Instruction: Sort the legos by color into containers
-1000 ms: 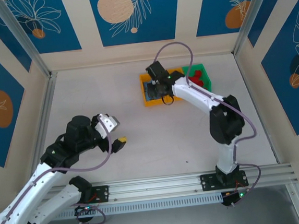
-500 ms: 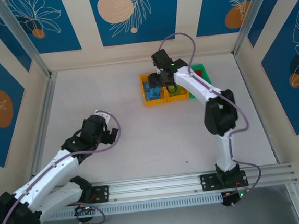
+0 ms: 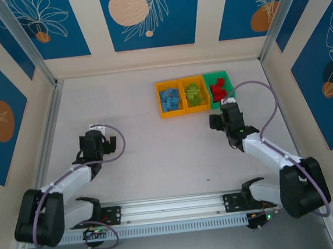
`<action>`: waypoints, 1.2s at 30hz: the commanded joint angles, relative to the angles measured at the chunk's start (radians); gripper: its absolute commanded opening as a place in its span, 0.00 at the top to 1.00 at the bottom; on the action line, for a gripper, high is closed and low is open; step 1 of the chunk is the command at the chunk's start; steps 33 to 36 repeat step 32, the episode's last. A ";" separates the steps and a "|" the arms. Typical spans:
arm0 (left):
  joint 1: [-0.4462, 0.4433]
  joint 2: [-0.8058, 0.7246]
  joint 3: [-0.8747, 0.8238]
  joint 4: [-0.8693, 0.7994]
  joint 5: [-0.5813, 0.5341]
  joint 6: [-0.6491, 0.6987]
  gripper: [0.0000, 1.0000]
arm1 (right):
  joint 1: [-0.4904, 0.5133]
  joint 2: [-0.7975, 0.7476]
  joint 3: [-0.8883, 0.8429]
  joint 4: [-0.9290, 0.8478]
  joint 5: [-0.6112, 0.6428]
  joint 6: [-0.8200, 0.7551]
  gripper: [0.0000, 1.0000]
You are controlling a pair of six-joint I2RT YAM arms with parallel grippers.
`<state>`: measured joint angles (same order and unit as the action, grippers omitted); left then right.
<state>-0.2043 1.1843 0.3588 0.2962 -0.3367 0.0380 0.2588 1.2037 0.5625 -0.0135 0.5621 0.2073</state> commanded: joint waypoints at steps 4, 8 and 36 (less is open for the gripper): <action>0.071 0.215 0.065 0.372 0.183 0.038 0.00 | -0.102 0.211 -0.025 0.440 0.008 -0.054 0.12; 0.166 0.327 0.061 0.471 0.319 -0.024 0.00 | -0.163 0.316 -0.075 0.735 -0.166 -0.112 0.08; 0.160 0.351 0.046 0.527 0.364 0.007 0.00 | -0.234 0.319 -0.167 0.861 -0.360 -0.090 0.01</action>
